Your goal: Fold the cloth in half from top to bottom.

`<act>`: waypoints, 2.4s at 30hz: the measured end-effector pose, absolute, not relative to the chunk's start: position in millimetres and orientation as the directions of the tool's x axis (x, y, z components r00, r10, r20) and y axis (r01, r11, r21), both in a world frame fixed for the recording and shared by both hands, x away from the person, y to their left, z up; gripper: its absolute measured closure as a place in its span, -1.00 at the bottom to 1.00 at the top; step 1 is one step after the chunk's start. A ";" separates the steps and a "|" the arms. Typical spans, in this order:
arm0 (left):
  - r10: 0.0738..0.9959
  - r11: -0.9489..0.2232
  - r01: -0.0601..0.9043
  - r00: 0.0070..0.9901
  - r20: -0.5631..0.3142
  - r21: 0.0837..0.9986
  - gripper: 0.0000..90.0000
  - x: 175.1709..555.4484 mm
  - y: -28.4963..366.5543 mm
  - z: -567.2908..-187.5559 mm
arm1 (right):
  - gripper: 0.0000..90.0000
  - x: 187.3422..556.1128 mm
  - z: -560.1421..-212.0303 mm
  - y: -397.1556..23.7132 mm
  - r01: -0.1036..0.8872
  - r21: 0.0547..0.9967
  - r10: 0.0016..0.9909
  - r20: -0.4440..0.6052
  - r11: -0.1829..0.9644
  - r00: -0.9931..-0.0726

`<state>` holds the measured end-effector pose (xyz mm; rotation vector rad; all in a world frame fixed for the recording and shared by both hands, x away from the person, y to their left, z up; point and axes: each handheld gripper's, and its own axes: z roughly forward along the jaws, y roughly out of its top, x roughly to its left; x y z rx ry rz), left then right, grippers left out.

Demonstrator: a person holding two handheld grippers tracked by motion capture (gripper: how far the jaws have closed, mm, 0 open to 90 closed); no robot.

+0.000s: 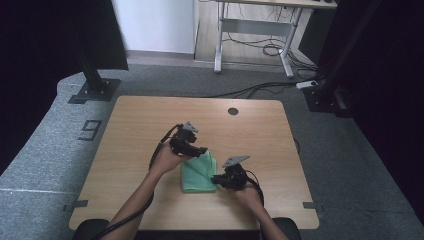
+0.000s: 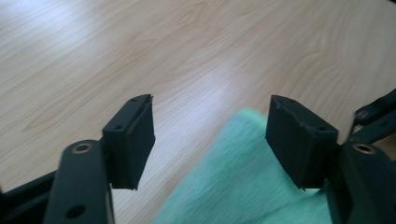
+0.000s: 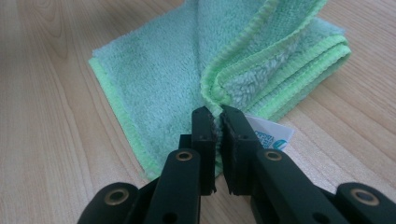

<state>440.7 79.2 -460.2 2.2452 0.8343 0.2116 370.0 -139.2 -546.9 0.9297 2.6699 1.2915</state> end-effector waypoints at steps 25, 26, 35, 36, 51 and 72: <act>0.577 -0.633 0.498 0.814 -0.068 0.593 0.94 422.6 69.7 -456.4 | 0.76 369.8 -547.3 -139.9 0.485 0.731 0.507 0.220 0.480 -0.833; 0.575 -0.632 0.495 0.816 -0.068 0.597 0.94 419.1 72.6 -455.5 | 0.74 369.3 -546.8 -139.3 0.483 0.730 0.507 0.216 0.484 -0.834; 0.568 -0.603 0.485 0.818 -0.086 0.633 0.94 390.6 99.0 -457.3 | 0.34 365.4 -541.7 -137.0 0.462 0.734 0.503 0.189 0.498 -0.843; 0.567 -0.604 0.486 0.819 -0.088 0.632 0.94 388.0 100.8 -458.1 | 0.30 364.9 -540.8 -137.6 0.461 0.733 0.508 0.183 0.500 -0.842; 0.554 -0.613 0.493 0.825 -0.109 0.617 0.92 342.8 121.8 -480.7 | 0.01 361.0 -527.5 -166.9 0.485 0.759 0.545 0.207 0.434 -0.812; 0.722 -0.530 0.575 0.692 -0.024 0.623 -0.50 367.1 142.4 -524.0 | -0.43 368.4 -535.2 -128.2 0.502 0.716 0.652 0.087 0.484 -0.753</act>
